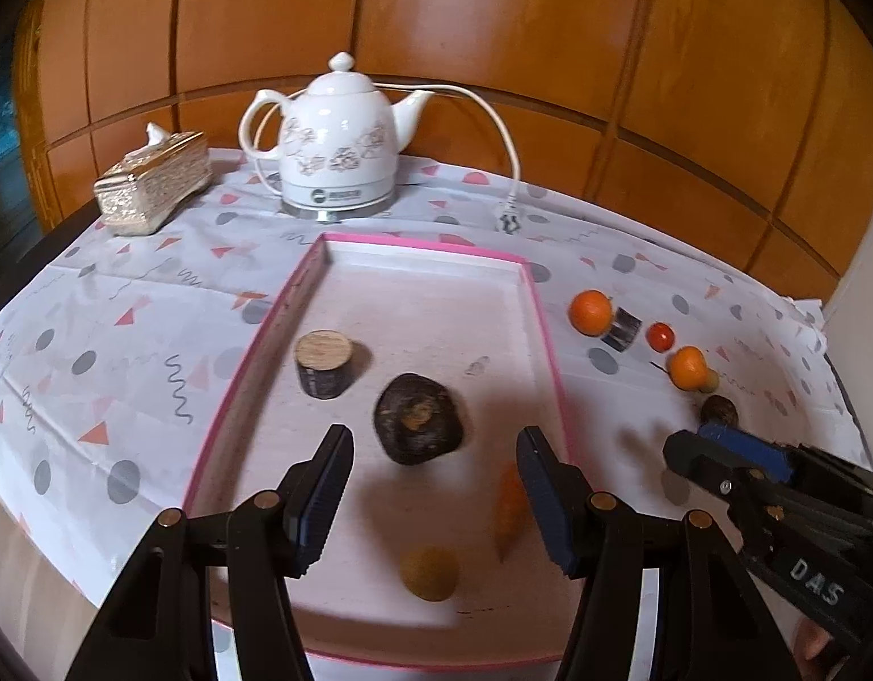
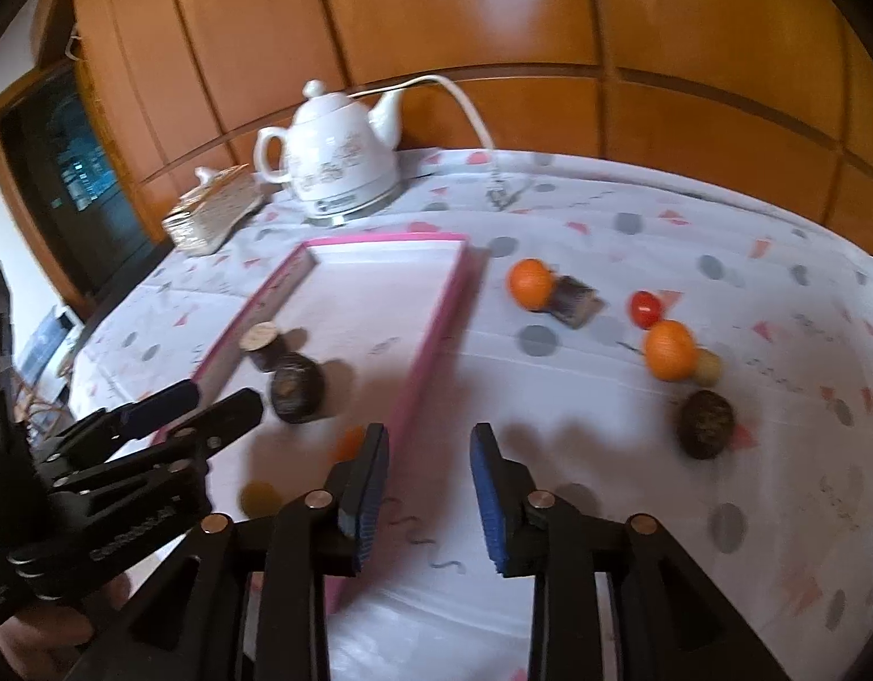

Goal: Organize fruits
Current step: 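Carry the carrot into the pink tray and open the right gripper, then grasp the mandarin orange with the left gripper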

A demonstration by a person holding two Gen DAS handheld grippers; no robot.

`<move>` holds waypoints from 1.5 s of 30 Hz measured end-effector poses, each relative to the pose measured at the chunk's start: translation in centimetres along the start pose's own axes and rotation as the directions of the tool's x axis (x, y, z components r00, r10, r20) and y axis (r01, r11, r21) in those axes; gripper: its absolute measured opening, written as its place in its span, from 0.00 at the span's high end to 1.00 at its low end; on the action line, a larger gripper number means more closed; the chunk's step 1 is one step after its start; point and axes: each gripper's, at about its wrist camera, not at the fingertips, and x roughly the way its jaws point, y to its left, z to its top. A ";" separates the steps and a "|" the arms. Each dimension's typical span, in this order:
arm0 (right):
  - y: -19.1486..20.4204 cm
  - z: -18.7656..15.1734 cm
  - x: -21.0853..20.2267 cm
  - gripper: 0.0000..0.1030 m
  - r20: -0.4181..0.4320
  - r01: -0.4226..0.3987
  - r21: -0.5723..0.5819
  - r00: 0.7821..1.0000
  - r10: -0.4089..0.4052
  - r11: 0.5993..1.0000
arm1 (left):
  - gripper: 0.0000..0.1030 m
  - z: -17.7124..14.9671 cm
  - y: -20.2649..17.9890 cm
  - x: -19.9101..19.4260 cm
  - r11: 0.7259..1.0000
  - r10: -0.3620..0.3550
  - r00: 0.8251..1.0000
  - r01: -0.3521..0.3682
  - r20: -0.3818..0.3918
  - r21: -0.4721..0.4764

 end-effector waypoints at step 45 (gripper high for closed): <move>-12.5 -1.2 -2.4 0.67 0.009 0.254 0.237 0.965 -0.264 0.938 | 0.57 9.2 -10.8 13.1 0.921 -0.210 0.953 0.268 -0.218 0.282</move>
